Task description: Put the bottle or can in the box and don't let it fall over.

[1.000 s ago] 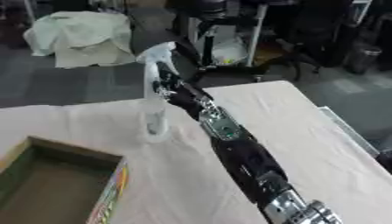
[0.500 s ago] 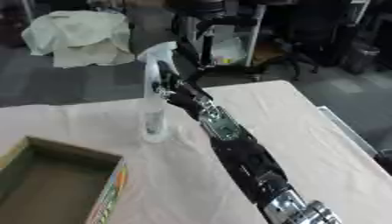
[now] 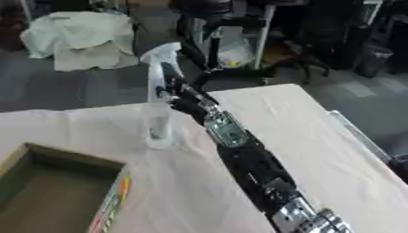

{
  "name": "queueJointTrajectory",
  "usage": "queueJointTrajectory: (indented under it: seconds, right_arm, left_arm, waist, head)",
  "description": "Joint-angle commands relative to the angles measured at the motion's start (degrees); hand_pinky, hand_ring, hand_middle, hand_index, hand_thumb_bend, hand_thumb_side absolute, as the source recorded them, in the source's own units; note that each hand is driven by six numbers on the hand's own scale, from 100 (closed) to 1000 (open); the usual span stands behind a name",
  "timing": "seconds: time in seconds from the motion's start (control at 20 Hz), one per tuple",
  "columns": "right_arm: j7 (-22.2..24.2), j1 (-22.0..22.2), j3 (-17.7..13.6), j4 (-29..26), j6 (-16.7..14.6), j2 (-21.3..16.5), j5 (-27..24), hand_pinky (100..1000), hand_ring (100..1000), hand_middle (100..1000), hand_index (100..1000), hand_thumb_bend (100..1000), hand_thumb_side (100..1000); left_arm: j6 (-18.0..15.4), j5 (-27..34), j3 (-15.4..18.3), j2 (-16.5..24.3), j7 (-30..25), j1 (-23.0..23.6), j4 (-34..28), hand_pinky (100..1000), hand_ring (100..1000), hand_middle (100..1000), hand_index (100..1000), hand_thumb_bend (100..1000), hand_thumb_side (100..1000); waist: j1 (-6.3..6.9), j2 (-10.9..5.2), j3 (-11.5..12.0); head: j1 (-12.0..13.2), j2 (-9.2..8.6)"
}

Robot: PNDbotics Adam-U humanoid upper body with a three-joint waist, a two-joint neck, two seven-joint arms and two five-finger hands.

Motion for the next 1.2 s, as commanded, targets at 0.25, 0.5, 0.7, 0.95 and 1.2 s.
queueJointTrajectory:
  seconds: [0.25,0.5,0.7,0.95,1.2]
  right_arm:
    - [1.24,-0.97,-0.26,-0.95,0.81,-1.26,1.44,978,982,1000,986,100,470]
    - [2.44,-0.93,-0.6,-1.45,1.21,-1.35,-0.54,985,986,1000,999,100,470]
    - [2.35,-1.0,-0.71,-1.86,1.75,-1.67,-0.51,988,987,1000,1000,100,470]
    - [1.09,-1.24,-1.06,-2.6,2.18,-2.15,-0.9,985,983,1000,1000,100,470]
    - [-0.39,-1.29,-1.01,-3.13,2.39,-2.34,-1.69,984,982,1000,1000,100,465]
  left_arm:
    - [-0.1,-0.25,0.06,0.35,-0.23,-0.59,-1.44,1000,961,1000,850,104,856]
    - [-0.11,-0.25,0.06,0.41,-0.35,-0.51,-1.4,1000,962,1000,850,104,856]
    - [-0.12,-0.29,0.05,0.43,-0.44,-0.47,-1.37,1000,962,1000,850,104,857]
    - [-0.09,-0.4,0.01,0.47,-0.58,-0.41,-1.34,1000,963,1000,850,104,858]
    - [-0.02,-0.47,-0.04,0.48,-0.68,-0.37,-1.3,1000,963,1000,850,104,861]
  waist:
    - [0.2,-0.8,-0.19]
    - [0.23,-0.88,-0.36]
    - [0.24,-0.88,-0.4]
    - [0.22,-0.9,-0.47]
    - [0.24,-0.89,-0.47]
  head:
    - [-0.16,-0.67]
    - [-0.38,-0.9]
    - [-0.63,-1.05]
    - [-0.68,-1.09]
    - [-1.1,-1.4]
